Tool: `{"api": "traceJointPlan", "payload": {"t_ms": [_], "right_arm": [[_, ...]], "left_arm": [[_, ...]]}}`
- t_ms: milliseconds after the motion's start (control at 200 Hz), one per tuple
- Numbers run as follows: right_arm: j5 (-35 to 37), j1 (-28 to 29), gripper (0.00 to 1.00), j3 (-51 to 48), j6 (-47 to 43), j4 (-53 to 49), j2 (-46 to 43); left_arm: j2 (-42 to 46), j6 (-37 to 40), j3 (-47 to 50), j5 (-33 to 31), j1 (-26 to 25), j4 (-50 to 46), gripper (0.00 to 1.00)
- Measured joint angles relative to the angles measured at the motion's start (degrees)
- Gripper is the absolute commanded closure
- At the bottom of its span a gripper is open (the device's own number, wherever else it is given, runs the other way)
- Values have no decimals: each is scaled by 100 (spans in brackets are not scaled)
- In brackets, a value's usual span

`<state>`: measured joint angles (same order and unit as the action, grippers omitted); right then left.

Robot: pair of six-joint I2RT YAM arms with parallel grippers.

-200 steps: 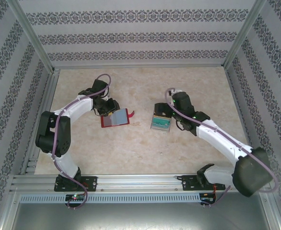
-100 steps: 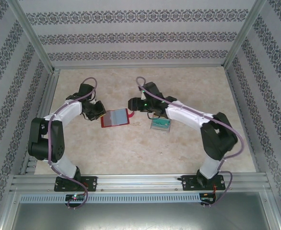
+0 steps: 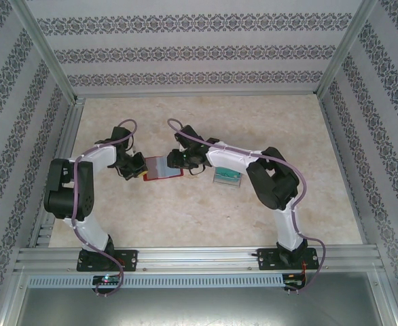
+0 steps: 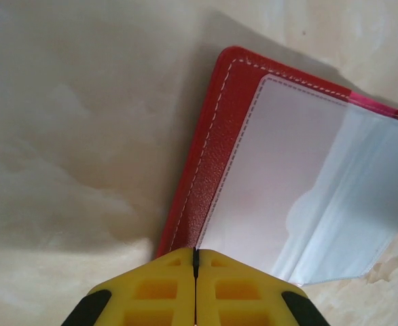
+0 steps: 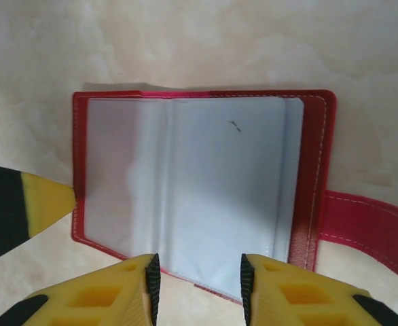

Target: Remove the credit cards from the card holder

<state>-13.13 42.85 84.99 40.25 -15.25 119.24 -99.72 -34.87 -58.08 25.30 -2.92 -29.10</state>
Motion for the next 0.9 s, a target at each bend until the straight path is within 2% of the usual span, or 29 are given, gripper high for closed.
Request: {"api": "traceJointPlan", "payload": {"t_ms": [485, 899], "right_arm": [[-87, 4, 55, 326, 179, -83, 503], [-1097, 94, 53, 579, 505, 411, 767]], "left_arm": [[-155, 2, 0, 98, 4, 15, 94], [-170, 0, 0, 173, 4, 52, 94]]}}
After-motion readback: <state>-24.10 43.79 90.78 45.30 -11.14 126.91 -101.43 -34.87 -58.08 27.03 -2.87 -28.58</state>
